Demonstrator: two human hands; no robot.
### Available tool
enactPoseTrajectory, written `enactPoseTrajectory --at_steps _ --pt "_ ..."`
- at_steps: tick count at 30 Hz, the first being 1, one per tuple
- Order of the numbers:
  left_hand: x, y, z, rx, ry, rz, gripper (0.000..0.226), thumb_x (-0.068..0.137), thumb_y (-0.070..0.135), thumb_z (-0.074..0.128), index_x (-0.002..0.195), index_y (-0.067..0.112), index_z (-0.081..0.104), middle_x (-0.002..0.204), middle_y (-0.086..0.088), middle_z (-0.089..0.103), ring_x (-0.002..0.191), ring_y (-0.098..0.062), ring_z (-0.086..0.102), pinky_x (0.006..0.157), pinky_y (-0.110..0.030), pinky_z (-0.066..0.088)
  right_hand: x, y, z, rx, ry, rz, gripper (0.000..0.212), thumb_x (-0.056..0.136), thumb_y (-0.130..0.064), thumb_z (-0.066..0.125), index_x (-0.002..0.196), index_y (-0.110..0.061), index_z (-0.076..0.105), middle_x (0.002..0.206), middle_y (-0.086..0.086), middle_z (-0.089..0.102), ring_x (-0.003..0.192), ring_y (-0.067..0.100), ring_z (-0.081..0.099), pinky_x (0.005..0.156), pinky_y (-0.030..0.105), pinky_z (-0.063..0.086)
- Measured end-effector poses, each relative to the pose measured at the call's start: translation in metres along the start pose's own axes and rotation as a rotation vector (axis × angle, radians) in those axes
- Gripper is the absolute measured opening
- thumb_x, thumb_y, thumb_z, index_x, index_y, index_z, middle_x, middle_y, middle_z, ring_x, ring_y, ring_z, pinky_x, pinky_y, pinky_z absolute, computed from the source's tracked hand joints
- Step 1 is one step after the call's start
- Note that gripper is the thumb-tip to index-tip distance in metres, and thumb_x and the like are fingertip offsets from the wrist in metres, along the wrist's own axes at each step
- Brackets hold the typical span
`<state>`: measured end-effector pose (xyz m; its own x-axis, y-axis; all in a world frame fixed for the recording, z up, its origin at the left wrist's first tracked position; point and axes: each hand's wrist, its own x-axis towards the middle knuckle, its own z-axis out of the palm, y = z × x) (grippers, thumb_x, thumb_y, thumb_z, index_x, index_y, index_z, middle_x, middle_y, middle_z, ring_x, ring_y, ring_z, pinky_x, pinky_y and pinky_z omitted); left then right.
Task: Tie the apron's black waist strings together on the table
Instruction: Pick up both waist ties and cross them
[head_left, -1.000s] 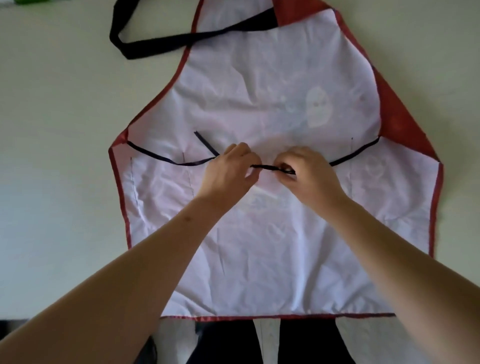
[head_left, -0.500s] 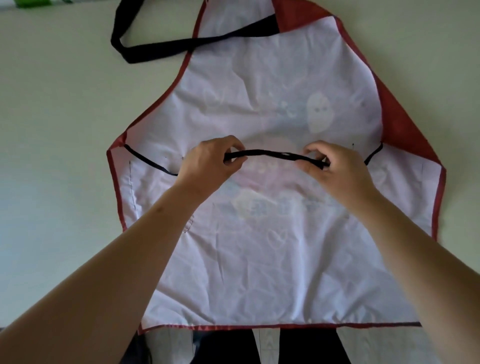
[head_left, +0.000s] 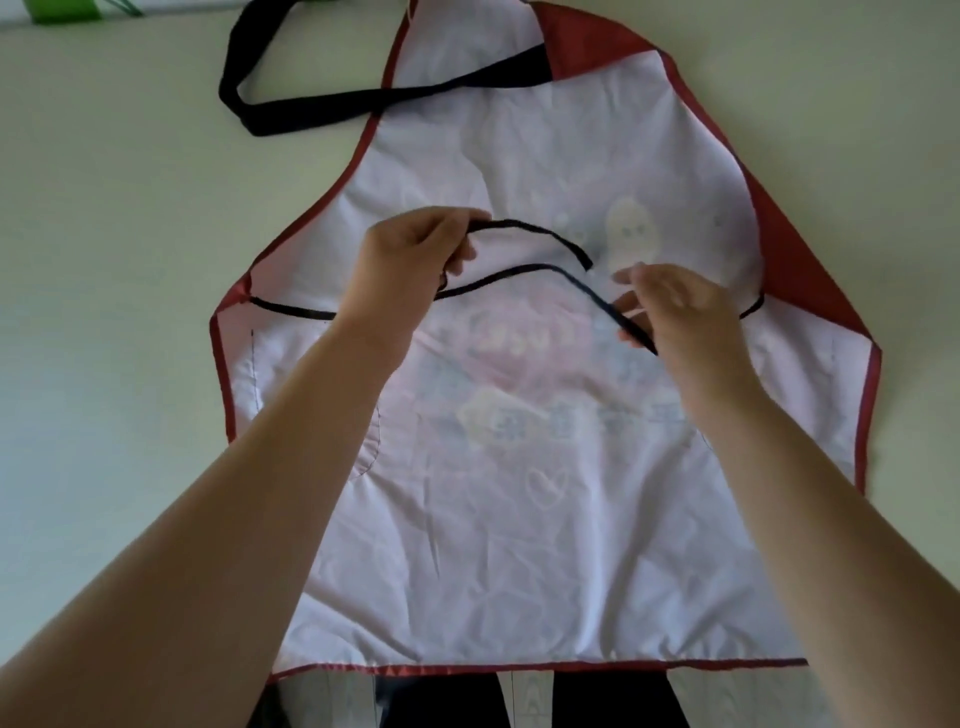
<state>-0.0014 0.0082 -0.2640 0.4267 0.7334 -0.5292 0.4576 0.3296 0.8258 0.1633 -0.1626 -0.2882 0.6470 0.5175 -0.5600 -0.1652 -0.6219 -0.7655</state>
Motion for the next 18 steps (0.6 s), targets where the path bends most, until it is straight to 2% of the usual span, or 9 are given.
enactPoseTrajectory --at_steps 3,5,8,10,12,15,18 --pt "-0.003 0.019 0.007 -0.036 -0.054 0.069 0.021 0.097 0.015 0.056 0.101 0.018 0.076 0.078 0.005 0.074 0.069 -0.006 0.058 0.063 -0.013 0.043 -0.002 -0.019 0.011 -0.043 -0.172 0.07 0.028 0.099 -0.039 0.056 0.103 -0.015 0.072 0.08 -0.004 0.076 0.054 0.008 0.067 0.062 0.02 0.059" --pt "-0.005 0.029 0.01 -0.012 -0.076 0.113 0.019 0.096 0.015 0.059 0.104 0.017 0.076 0.084 0.003 0.077 0.072 -0.005 0.061 0.066 -0.01 0.044 -0.003 -0.03 0.016 -0.097 -0.283 0.098 0.034 0.099 -0.044 0.054 0.105 -0.015 0.072 0.084 -0.002 0.079 0.058 0.01 0.069 0.067 0.022 0.061" --pt "-0.008 0.043 0.012 -0.027 -0.112 0.163 0.019 0.095 0.013 0.061 0.107 0.013 0.075 0.088 -0.001 0.078 0.077 -0.007 0.064 0.073 -0.015 0.048 -0.002 -0.041 0.022 -0.137 -0.434 0.16 0.039 0.099 -0.046 0.053 0.106 -0.012 0.072 0.086 0.003 0.081 0.062 0.01 0.068 0.075 0.026 0.062" --pt "-0.01 0.051 0.011 -0.074 -0.131 0.193 0.019 0.095 0.011 0.061 0.108 0.009 0.074 0.089 -0.004 0.078 0.078 -0.008 0.065 0.075 -0.017 0.05 -0.002 -0.046 0.024 -0.158 -0.515 0.224 0.04 0.098 -0.045 0.053 0.107 -0.009 0.07 0.088 0.006 0.081 0.063 0.011 0.068 0.073 0.026 0.06" --pt "-0.012 0.059 0.01 -0.11 -0.143 0.224 0.017 0.094 0.011 0.063 0.106 0.008 0.074 0.087 -0.003 0.078 0.078 -0.009 0.066 0.077 -0.021 0.052 -0.002 -0.046 0.027 -0.162 -0.575 0.28 0.037 0.099 -0.041 0.056 0.104 -0.007 0.068 0.087 0.008 0.08 0.062 0.011 0.066 0.064 0.023 0.055" --pt "-0.015 0.069 0.007 -0.145 -0.147 0.26 0.012 0.091 0.011 0.066 0.099 0.011 0.075 0.081 0.002 0.078 0.076 -0.008 0.067 0.08 -0.025 0.055 -0.004 -0.039 0.033 -0.162 -0.591 0.276 0.024 0.098 -0.027 0.061 0.096 -0.004 0.068 0.076 0.006 0.071 0.059 0.013 0.058 0.057 0.024 0.047" --pt "-0.02 0.073 0.006 -0.1 -0.138 0.294 0.008 0.09 0.012 0.068 0.095 0.013 0.075 0.078 0.005 0.078 0.072 -0.006 0.068 0.076 -0.022 0.054 -0.007 -0.038 0.042 0.028 -0.427 0.289 0.011 0.098 -0.007 0.057 0.099 -0.002 0.066 0.073 0.006 0.063 0.059 0.014 0.056 0.053 0.022 0.043"
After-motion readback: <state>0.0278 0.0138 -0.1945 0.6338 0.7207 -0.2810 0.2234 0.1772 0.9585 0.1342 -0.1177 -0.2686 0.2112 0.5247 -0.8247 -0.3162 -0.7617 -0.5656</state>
